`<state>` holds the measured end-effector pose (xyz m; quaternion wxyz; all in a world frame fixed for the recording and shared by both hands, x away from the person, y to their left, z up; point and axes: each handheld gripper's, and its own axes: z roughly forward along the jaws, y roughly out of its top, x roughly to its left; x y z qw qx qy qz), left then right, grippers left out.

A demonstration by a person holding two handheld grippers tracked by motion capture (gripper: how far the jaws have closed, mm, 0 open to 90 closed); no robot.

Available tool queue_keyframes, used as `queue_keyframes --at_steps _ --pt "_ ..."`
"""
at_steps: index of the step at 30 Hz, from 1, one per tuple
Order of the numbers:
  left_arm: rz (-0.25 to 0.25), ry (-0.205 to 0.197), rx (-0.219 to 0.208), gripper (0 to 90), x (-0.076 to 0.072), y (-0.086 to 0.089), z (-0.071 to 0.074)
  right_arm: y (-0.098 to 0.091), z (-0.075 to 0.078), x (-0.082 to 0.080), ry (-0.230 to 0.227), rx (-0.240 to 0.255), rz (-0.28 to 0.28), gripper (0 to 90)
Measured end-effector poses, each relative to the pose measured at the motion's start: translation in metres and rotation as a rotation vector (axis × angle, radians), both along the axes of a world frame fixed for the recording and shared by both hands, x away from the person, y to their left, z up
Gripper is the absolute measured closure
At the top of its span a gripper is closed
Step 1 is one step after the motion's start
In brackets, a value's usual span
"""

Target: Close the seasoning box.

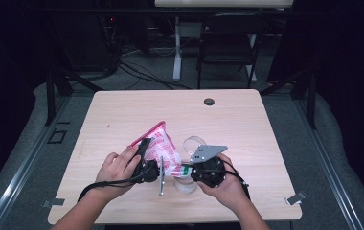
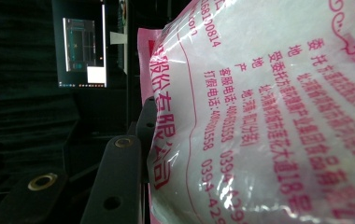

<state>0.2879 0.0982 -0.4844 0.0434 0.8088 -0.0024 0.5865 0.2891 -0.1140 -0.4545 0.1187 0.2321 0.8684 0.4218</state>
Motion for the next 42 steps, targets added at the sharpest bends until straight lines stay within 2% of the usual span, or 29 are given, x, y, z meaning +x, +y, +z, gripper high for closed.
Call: queue_keyframes --at_steps 42 --pt "0.006 -0.008 0.006 64.9 -0.0006 0.0011 0.0005 0.0013 -0.0005 0.0007 -0.003 0.002 -0.002 89.6"
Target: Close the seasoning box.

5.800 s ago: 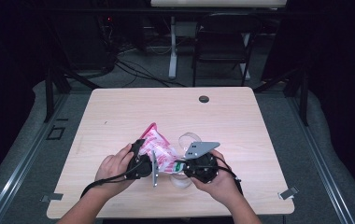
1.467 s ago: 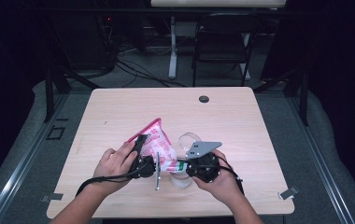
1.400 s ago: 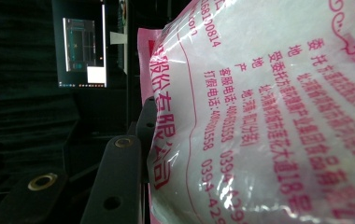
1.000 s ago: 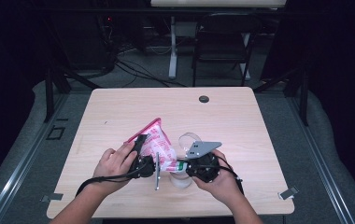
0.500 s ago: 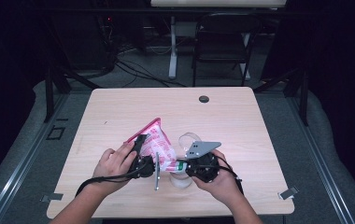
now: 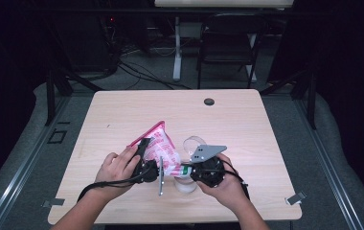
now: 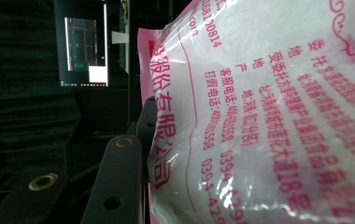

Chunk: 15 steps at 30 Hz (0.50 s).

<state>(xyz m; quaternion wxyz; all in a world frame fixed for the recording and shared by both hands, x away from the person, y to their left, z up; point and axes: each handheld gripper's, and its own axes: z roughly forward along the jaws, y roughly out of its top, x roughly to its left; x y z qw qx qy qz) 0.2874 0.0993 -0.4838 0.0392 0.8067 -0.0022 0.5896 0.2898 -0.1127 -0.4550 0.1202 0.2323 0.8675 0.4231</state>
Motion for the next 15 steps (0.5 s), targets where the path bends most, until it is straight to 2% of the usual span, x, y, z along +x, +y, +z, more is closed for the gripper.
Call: queue_keyframes --at_steps 15 --pt "-0.003 -0.004 0.002 64.9 0.0003 -0.0001 0.0005 -0.0002 -0.0002 0.0004 0.001 0.001 -0.001 89.6"
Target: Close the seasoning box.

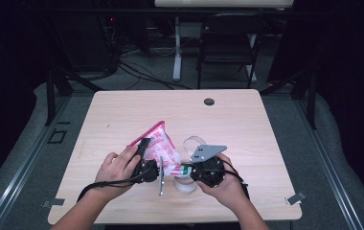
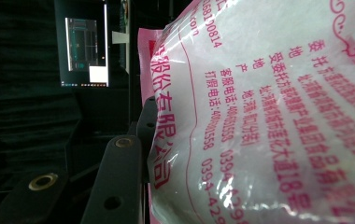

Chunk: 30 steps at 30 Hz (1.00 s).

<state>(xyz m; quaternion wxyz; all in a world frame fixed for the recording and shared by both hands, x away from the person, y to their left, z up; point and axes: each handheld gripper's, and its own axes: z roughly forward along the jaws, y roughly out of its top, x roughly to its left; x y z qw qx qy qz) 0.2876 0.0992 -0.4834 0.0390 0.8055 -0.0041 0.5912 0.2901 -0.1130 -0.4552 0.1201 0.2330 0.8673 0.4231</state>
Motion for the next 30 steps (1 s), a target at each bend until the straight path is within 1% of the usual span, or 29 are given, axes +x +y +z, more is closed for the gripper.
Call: queue_keyframes --at_steps 12,19,20,22,23,27,29,30 --pt "0.003 0.004 0.004 64.9 -0.0001 -0.0003 0.0002 -0.0001 -0.0008 0.0008 0.000 0.002 -0.001 89.7" --pt "-0.010 -0.004 -0.003 65.0 -0.0001 -0.0002 0.0021 -0.0005 0.0012 -0.0001 -0.007 0.006 -0.003 89.8" --pt "-0.008 -0.004 0.003 65.0 -0.0003 -0.0007 0.0031 -0.0007 0.0015 -0.0001 -0.007 0.006 -0.002 89.8" --pt "-0.012 -0.004 -0.004 65.1 0.0000 -0.0004 0.0030 -0.0010 0.0020 -0.0005 -0.009 0.008 -0.005 89.8" --pt "-0.014 -0.011 0.003 65.1 -0.0004 -0.0008 0.0040 -0.0012 0.0022 -0.0004 -0.010 0.010 -0.004 89.8" --pt "-0.012 -0.014 0.005 65.2 -0.0009 -0.0013 0.0053 -0.0016 0.0033 -0.0008 -0.012 0.008 -0.005 89.8" --pt "-0.006 -0.008 0.006 65.2 -0.0013 -0.0015 0.0054 -0.0016 0.0031 -0.0007 -0.011 0.011 -0.007 89.8" --pt "-0.009 -0.016 0.014 65.2 -0.0015 -0.0018 0.0061 -0.0017 0.0031 -0.0006 -0.012 0.008 -0.006 89.8"
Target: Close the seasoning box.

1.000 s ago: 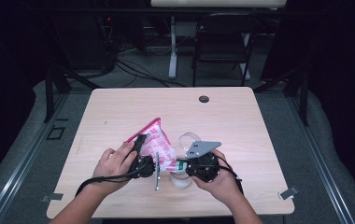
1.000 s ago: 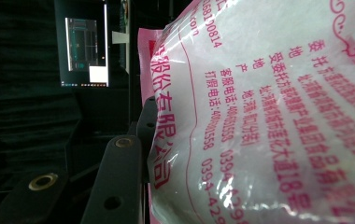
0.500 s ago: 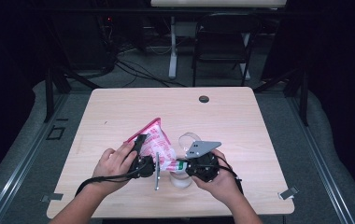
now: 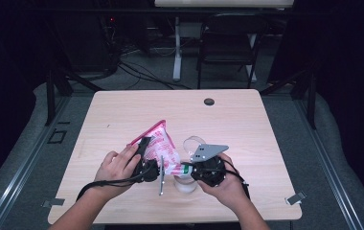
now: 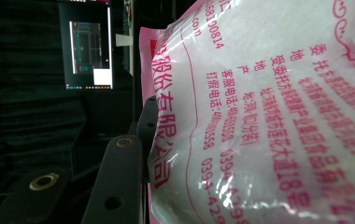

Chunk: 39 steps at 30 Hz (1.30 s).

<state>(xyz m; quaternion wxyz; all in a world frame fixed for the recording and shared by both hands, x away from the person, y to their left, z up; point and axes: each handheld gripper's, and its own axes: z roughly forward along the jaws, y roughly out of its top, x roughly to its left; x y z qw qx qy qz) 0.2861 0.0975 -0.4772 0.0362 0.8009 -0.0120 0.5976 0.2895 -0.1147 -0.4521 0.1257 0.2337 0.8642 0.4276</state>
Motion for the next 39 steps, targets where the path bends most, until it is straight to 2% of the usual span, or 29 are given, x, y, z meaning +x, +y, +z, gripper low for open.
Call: queue_keyframes --at_steps 39 --pt "0.000 -0.002 0.004 65.7 0.0007 -0.0005 0.0021 0.0006 -0.0030 0.0018 0.003 -0.003 -0.005 90.0"
